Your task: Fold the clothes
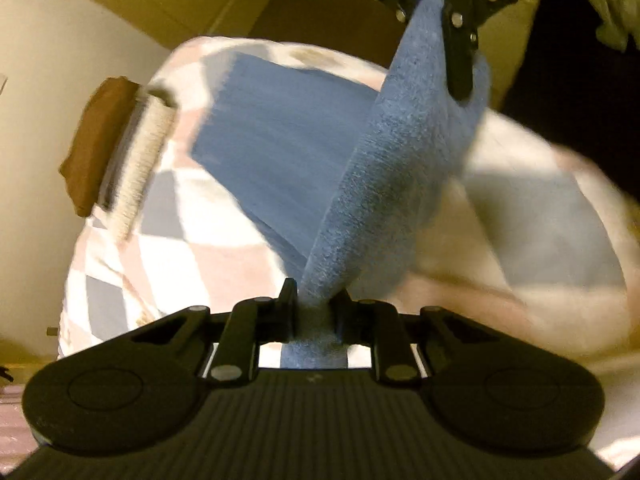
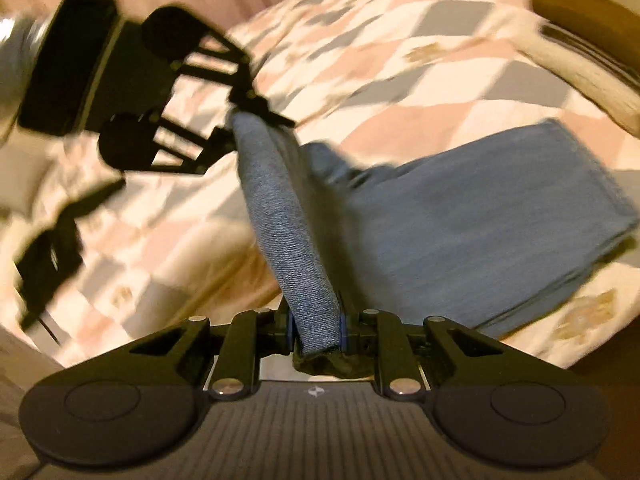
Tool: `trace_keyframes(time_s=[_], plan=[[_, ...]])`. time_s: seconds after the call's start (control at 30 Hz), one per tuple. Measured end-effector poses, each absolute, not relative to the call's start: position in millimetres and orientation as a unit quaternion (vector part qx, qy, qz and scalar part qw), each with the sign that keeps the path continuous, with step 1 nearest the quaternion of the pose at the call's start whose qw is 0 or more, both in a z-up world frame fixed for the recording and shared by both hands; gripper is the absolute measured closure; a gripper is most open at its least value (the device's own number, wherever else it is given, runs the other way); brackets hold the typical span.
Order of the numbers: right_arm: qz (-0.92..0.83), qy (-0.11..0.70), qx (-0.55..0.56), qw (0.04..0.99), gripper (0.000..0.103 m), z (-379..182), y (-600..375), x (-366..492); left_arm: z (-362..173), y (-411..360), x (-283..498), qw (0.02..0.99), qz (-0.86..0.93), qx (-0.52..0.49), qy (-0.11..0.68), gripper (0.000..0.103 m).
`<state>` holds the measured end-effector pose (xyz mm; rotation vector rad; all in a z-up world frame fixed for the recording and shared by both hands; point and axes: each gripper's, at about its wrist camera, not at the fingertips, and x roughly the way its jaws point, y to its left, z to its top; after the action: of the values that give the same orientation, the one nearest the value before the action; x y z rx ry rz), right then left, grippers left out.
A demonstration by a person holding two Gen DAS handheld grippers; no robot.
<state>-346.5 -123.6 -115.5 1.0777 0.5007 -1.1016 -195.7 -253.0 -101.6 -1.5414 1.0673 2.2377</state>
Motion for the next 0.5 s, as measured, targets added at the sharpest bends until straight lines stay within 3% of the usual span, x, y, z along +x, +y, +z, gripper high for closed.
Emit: trace_keyframes(time_s=[0.13, 0.2, 0.23, 0.4, 0.5], plan=[[-0.505, 0.201, 0.516, 0.662, 0.085, -124, -154, -449, -84, -278, -299, 0.055, 0.795, -0.518, 0.312, 0.08], [-0.507, 0.195, 0.542, 0.641, 0.085, -143, -172, -496, -77, -292, -347, 0.007, 0.822, -0.502, 0.268, 0.069], [-0.508, 0.191, 0.555, 0.63, 0.085, -152, -181, -519, -71, -302, -365, -0.022, 0.842, -0.489, 0.228, 0.065], [-0.495, 0.216, 0.586, 0.604, 0.085, -200, -210, -556, -75, -347, -396, -0.17, 0.88, -0.441, -0.048, 0.065], [-0.483, 0.222, 0.575, 0.622, 0.086, -192, -214, -553, -106, -340, -381, -0.247, 0.846, -0.453, -0.134, 0.065]])
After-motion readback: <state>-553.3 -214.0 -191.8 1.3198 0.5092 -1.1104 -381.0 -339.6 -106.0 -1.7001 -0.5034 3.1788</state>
